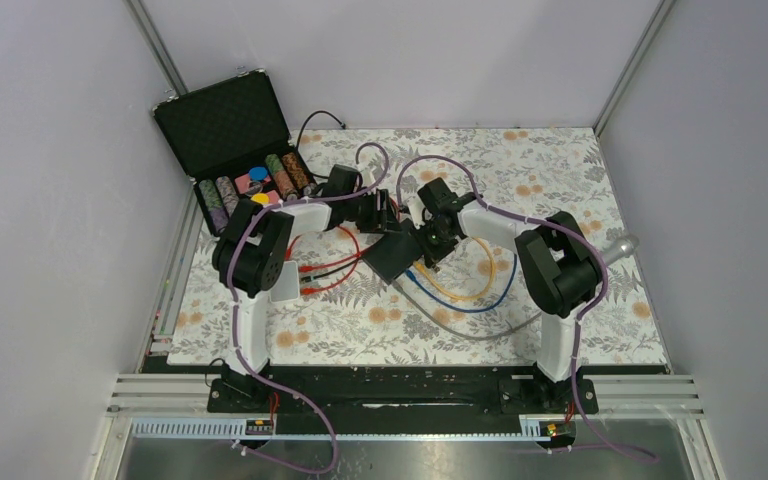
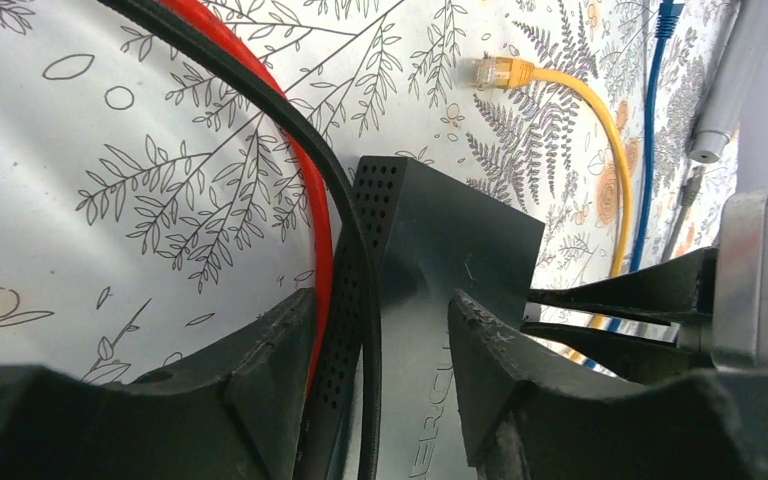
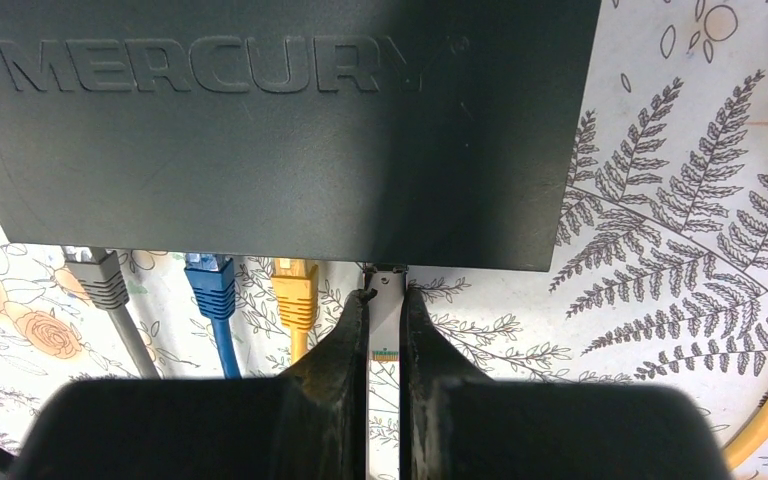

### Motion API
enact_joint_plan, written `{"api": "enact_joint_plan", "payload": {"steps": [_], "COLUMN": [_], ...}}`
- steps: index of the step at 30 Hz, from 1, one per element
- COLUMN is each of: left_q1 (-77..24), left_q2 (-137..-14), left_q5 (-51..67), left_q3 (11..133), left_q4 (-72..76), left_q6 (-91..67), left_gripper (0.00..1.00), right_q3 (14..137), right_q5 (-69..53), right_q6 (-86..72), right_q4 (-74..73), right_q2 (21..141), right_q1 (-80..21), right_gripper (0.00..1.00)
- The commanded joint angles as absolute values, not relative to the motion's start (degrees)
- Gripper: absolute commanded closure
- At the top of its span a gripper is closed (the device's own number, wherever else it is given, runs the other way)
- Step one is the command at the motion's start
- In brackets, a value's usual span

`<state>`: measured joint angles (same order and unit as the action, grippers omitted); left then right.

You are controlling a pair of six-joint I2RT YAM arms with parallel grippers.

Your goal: Insert the plug into the switch port

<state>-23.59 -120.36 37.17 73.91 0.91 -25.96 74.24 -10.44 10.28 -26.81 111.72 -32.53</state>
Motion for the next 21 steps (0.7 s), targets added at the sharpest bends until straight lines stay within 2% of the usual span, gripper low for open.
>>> {"api": "enact_joint_plan", "payload": {"steps": [1,3,4,9,15,19,21], "left_q1": [-32.69,-31.19,-30.19,-25.66,-21.60,-20.22,-19.84], "left_q2": [-123.38,-122.17,-121.49,-119.36,-119.50,-118.91,-118.69], "left_q5": [41.42,39.88,39.24,35.84,35.97,35.65,35.83], "left_q3": [68.44,68.43,68.75,73.24,78.00,79.74,80.48], "left_q4": [-11.68,-11.76,-11.74,-14.44,-17.46,-18.51,-18.95], "left_q6": [-25.72,-26.44,-26.92,-27.26,-27.16,-26.82,-26.53], "left_gripper": [0.48,0.47,0.47,0.45,0.45,0.44,0.44], "right_q3": [77.96,77.01,76.40,72.68,71.28,71.04,70.78], "right_q5": [-11.48,-10.67,-9.73,-8.35,-7.75,-6.81,-7.16], "right_q6": [7.94,8.42,8.51,10.32,12.09,13.35,13.56], "right_q4": [-9.37,-9.25,-9.25,-9.24,-10.25,-11.93,-12.11], "right_q2": [114.54,114.03,113.61,111.04,109.26,108.16,107.28], "right_q1": [-33.30,-33.25,-33.30,-33.31,-33.29,-33.16,-32.92], "right_gripper": [1.00,1.00,0.97,0.71,0.63,0.62,0.57]}}
